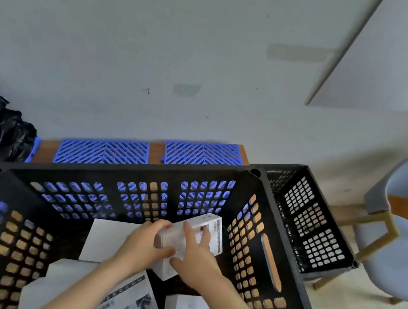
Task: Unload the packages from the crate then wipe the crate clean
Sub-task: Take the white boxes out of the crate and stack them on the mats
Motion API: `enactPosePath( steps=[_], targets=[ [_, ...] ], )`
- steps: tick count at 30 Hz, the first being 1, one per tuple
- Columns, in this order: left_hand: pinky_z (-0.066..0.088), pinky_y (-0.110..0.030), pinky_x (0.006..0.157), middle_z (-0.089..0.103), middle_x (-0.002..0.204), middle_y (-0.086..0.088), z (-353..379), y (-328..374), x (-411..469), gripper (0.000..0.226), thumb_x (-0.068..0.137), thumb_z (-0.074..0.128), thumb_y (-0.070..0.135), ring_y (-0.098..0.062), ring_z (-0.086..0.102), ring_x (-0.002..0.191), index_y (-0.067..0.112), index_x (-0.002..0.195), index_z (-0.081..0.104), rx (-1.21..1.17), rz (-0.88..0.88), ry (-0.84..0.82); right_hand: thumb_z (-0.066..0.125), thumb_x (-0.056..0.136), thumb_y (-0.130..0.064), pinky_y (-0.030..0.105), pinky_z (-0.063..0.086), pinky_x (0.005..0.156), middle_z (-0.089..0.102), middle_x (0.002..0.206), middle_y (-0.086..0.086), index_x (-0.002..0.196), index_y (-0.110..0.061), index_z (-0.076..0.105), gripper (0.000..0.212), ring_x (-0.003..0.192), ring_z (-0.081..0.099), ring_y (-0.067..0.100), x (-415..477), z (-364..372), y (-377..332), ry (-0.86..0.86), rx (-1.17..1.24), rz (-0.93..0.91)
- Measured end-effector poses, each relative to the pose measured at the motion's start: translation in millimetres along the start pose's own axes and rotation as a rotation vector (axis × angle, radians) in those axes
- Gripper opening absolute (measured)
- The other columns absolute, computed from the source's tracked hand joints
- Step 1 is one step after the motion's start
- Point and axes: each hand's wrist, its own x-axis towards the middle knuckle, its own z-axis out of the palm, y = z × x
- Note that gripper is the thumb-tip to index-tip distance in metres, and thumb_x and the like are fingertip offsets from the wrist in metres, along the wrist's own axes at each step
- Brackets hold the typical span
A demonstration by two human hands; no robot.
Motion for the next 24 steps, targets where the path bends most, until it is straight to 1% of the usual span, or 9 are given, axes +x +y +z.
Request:
enactPosePath(
  steps=[2, 4, 7, 9, 11, 15, 18, 20, 24],
  targets=[
    [0.045, -0.022, 0.088, 0.054, 0.121, 0.009, -1, 4, -9, 0.064, 0.074, 0.078, 0.042, -0.007, 0.054, 0.104, 0.033, 0.132, 0.053, -0.004, 0.022, 0.052, 0.052, 0.095, -0.034, 0.038, 0.038, 0.105, -0.016, 0.155, 0.020, 0.151, -0.035, 0.000, 0.076, 0.131, 0.041, 0.037, -2, -10, -1, -0.034, 0.055, -0.018],
    [0.044, -0.019, 0.086, 0.053, 0.117, 0.011, -6, 5, -16, 0.063, 0.075, 0.079, 0.041, -0.006, 0.054, 0.102, 0.033, 0.132, 0.054, 0.007, 0.047, 0.100, 0.048, 0.097, -0.034, 0.038, 0.035, 0.106, -0.006, 0.156, 0.020, 0.151, -0.032, 0.006, 0.069, 0.134, 0.037, 0.037, -8, -21, -4, -0.054, 0.099, -0.045],
    [0.044, -0.020, 0.089, 0.051, 0.115, 0.014, -17, 8, -29, 0.065, 0.075, 0.079, 0.043, -0.004, 0.053, 0.102, 0.033, 0.134, 0.054, 0.034, 0.063, 0.179, 0.046, 0.097, -0.031, 0.036, 0.039, 0.103, 0.009, 0.152, 0.017, 0.150, -0.031, 0.015, 0.061, 0.126, 0.045, 0.035, -19, -34, -9, -0.015, 0.072, -0.130],
    [0.045, -0.022, 0.089, 0.052, 0.114, 0.016, -23, 11, -38, 0.066, 0.074, 0.079, 0.045, -0.004, 0.054, 0.101, 0.033, 0.134, 0.054, 0.036, 0.081, 0.213, 0.047, 0.096, -0.029, 0.037, 0.041, 0.103, 0.014, 0.149, 0.015, 0.149, -0.031, 0.018, 0.060, 0.121, 0.048, 0.034, -26, -36, -13, 0.012, 0.054, -0.166],
    [0.046, -0.022, 0.089, 0.052, 0.113, 0.016, -30, 15, -49, 0.066, 0.074, 0.079, 0.045, -0.004, 0.054, 0.099, 0.034, 0.134, 0.054, 0.036, 0.099, 0.246, 0.047, 0.095, -0.028, 0.036, 0.041, 0.102, 0.015, 0.149, 0.014, 0.148, -0.032, 0.021, 0.059, 0.120, 0.049, 0.033, -35, -36, -18, 0.047, 0.059, -0.197],
    [0.040, -0.013, 0.083, 0.051, 0.109, 0.020, -45, 17, -74, 0.065, 0.073, 0.080, 0.044, -0.001, 0.053, 0.097, 0.035, 0.133, 0.055, 0.038, 0.153, 0.335, 0.048, 0.097, -0.029, 0.032, 0.039, 0.101, 0.019, 0.149, 0.011, 0.146, -0.030, 0.029, 0.053, 0.123, 0.046, 0.030, -56, -34, -35, 0.150, 0.124, -0.233],
    [0.044, -0.018, 0.087, 0.050, 0.108, 0.023, -58, 16, -96, 0.065, 0.073, 0.079, 0.046, 0.000, 0.054, 0.097, 0.036, 0.132, 0.055, -0.015, 0.204, 0.399, 0.048, 0.097, -0.035, 0.026, 0.035, 0.099, 0.019, 0.150, 0.010, 0.145, -0.030, 0.033, 0.051, 0.127, 0.042, 0.027, -75, -32, -53, 0.230, 0.189, -0.256],
    [0.049, -0.024, 0.088, 0.051, 0.110, 0.023, -67, 14, -112, 0.065, 0.073, 0.079, 0.047, 0.001, 0.055, 0.098, 0.035, 0.133, 0.055, -0.030, 0.247, 0.438, 0.049, 0.096, -0.037, 0.029, 0.036, 0.100, 0.024, 0.149, 0.009, 0.143, -0.028, 0.037, 0.049, 0.127, 0.040, 0.027, -91, -28, -69, 0.301, 0.228, -0.273],
    [0.052, -0.028, 0.086, 0.054, 0.111, 0.017, -87, 2, -145, 0.065, 0.072, 0.081, 0.042, -0.002, 0.057, 0.096, 0.030, 0.132, 0.057, -0.045, 0.342, 0.535, 0.050, 0.096, -0.038, 0.030, 0.044, 0.097, 0.014, 0.151, 0.004, 0.140, -0.035, 0.037, 0.047, 0.119, 0.049, 0.022, -125, -14, -106, 0.376, 0.291, -0.268]
  ],
)
